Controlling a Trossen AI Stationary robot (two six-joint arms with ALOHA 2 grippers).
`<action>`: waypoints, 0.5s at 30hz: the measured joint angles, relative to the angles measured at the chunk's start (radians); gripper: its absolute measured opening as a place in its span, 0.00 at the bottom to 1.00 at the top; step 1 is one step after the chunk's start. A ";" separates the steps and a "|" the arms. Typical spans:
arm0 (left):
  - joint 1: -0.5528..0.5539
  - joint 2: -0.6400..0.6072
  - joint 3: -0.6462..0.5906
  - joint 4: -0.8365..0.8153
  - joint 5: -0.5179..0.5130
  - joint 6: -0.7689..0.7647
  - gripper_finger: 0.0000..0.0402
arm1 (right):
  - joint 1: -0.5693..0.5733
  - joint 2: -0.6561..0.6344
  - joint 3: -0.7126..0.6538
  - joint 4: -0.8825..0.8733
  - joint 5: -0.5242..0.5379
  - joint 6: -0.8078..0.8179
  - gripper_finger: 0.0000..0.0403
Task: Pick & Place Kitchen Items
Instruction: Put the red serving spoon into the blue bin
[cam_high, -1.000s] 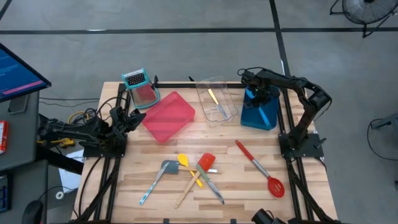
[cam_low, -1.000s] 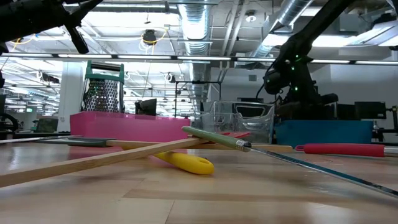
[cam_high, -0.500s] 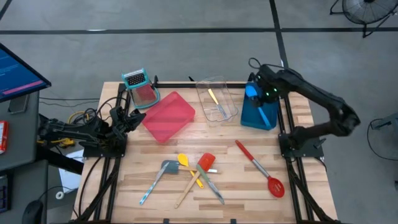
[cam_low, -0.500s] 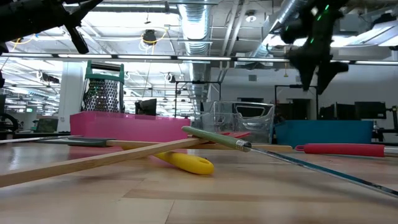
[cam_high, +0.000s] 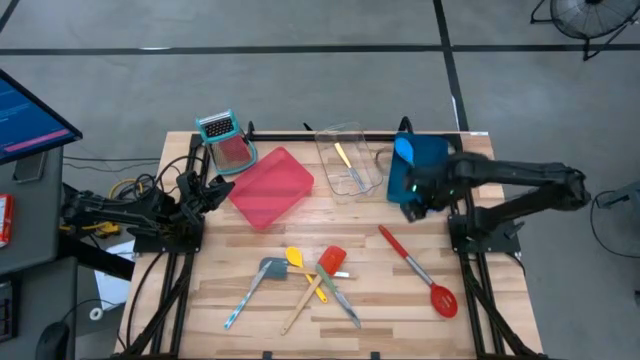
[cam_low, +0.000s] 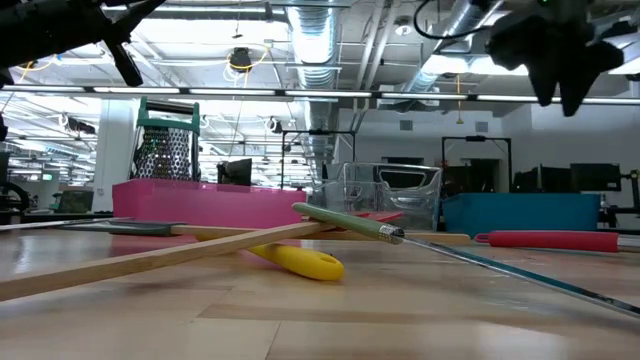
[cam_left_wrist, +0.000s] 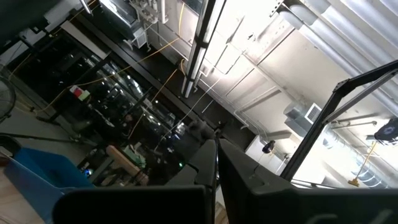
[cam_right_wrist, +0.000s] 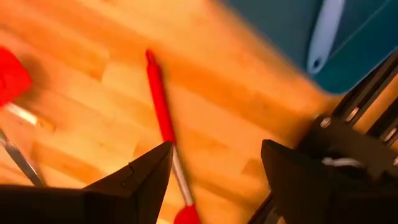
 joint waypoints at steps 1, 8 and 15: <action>0.000 0.000 0.000 0.000 0.000 0.000 0.01 | 0.044 0.020 0.000 0.001 0.000 0.023 0.61; 0.000 0.000 0.000 -0.001 0.000 0.000 0.01 | 0.238 0.213 -0.009 0.042 -0.064 0.022 0.61; 0.000 0.000 0.000 -0.001 0.000 0.000 0.01 | 0.297 0.314 -0.142 0.299 -0.135 -0.043 0.61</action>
